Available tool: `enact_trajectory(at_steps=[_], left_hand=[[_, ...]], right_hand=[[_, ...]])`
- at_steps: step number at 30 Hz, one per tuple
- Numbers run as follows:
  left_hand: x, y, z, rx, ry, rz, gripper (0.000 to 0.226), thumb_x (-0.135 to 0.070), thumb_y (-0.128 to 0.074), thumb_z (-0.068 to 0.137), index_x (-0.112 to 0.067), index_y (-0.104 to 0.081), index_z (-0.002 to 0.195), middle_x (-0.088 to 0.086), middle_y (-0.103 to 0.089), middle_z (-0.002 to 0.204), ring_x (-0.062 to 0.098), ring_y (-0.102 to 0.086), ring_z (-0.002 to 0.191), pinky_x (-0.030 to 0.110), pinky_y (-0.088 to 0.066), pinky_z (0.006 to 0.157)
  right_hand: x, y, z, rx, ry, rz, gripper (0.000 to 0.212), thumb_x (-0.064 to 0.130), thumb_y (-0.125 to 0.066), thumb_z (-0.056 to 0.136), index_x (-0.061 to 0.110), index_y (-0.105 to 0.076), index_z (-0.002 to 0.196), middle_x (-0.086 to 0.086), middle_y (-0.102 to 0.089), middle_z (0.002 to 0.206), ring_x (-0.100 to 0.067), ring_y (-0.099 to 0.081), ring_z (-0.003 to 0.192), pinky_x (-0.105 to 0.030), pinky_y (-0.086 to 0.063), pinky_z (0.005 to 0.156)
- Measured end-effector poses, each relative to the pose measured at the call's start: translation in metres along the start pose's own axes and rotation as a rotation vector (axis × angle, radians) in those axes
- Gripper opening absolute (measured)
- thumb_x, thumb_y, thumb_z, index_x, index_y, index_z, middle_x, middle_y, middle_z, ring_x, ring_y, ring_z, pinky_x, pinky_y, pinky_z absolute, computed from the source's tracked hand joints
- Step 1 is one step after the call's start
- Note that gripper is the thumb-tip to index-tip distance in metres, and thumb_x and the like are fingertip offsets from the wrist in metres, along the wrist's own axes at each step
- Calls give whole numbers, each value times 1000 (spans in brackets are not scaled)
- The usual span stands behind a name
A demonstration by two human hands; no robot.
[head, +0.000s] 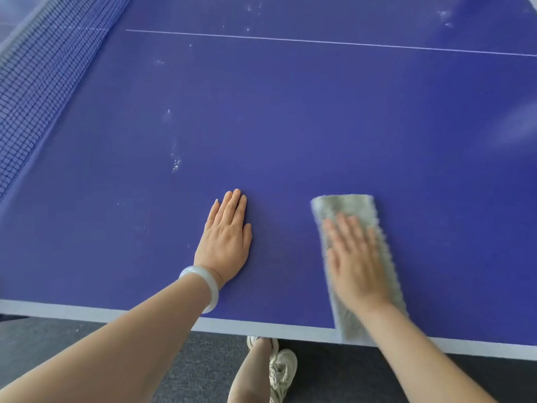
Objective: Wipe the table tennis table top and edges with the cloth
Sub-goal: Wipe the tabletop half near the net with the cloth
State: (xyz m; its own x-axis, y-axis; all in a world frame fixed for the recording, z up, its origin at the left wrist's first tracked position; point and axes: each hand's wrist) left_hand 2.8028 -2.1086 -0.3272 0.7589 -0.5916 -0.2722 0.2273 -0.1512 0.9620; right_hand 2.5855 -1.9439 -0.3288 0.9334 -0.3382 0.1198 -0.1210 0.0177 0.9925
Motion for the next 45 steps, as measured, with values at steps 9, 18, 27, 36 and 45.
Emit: enact_trajectory(at_steps=[9,18,27,36,45], left_hand=[[1,1,0,6,1,-60,59,-25,-23,100,-5,-20,156,6,-13,165,19,-6,153,31,4,124],[0,3,0,-2,-3,-61,56,-22,-31,104,-4,-19,156,7,-12,165,20,-6,153,35,0,125],[4,3,0,-14,8,-139,53,-20,-27,105,-9,-21,156,3,-12,165,14,-4,153,25,7,122],[6,3,1,-32,17,-225,51,-21,-30,106,-9,-25,155,1,-15,165,13,-5,153,29,3,123],[35,54,-27,-310,329,-639,44,-9,-36,104,-11,-43,147,-6,-36,153,6,-23,146,21,-19,119]], right_hand=[[128,-17,-48,50,240,75,54,37,-22,108,20,-24,159,-6,-14,167,-28,-8,155,-57,-17,121],[-21,6,-31,32,-200,-34,60,36,-12,102,18,-20,159,-7,-17,166,-26,-12,154,-55,-16,123],[105,-13,-21,27,217,49,57,38,-22,104,22,-24,159,-2,-21,166,-24,-15,154,-54,-17,123],[88,-4,-13,0,-368,31,64,37,-20,99,13,-25,158,-22,-24,162,-42,-22,149,-63,-18,119],[192,19,42,76,-335,1186,57,-6,-44,95,20,-49,145,6,-44,152,-8,-35,143,-21,-26,118]])
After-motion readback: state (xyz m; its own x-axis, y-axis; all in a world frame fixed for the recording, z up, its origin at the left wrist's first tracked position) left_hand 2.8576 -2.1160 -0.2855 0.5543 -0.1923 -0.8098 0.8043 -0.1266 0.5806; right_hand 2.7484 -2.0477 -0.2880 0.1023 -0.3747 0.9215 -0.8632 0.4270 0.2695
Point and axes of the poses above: each hand's wrist, its own z-axis towards the middle knuckle, its own y-axis out of the back of the hand, x = y × z
